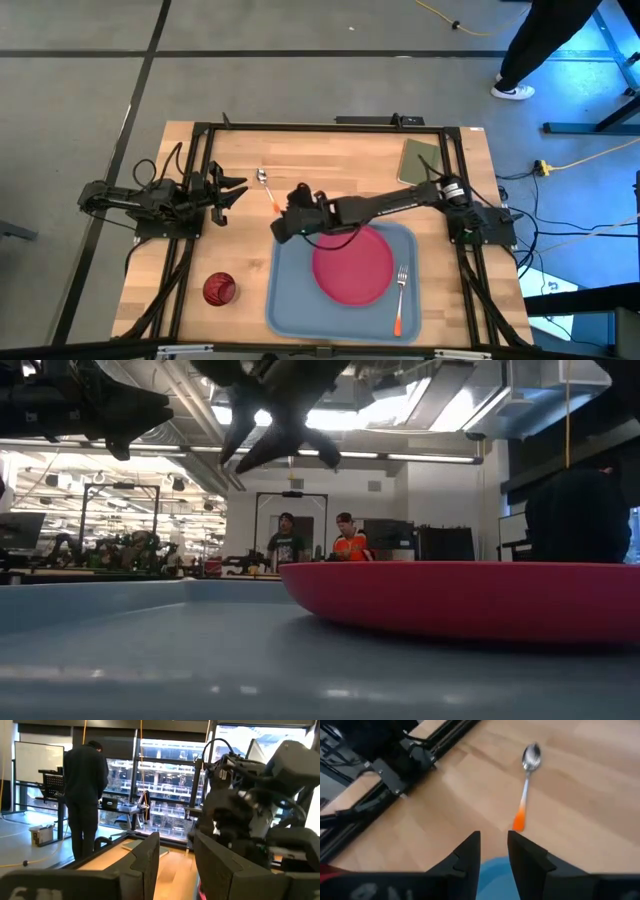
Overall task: Pick and place plate/cup/fork/spoon on tray
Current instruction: Put the orange spoon to the left of the pink serving tray
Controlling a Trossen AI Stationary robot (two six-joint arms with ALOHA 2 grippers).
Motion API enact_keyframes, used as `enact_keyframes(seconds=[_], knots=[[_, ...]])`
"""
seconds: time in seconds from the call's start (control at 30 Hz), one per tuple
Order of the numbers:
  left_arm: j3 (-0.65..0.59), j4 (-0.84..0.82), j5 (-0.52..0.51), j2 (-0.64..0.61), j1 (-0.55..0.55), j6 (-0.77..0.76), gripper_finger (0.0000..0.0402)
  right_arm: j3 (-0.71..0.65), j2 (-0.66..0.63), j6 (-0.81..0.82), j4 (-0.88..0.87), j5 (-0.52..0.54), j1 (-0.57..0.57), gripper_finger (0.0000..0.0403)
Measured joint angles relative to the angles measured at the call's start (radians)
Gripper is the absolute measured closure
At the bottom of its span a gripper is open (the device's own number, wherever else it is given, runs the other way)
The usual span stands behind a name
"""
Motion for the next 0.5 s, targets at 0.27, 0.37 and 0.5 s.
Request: enact_keyframes(seconds=[0.27,0.37,0.5], knots=[[0.0,0.0,0.0,0.0,0.0,0.0,0.0287,0.001,-0.096,-0.162,-0.226,0.274,0.1,0.0301],[0.0,0.0,0.0,0.0,0.0,0.0,0.0287,0.002,-0.134,-0.181,-0.398,0.314,0.138,0.0301],[0.0,0.0,0.0,0.0,0.0,0.0,0.0287,0.001,-0.154,-0.034,-0.545,0.323,0.181,0.0301]])
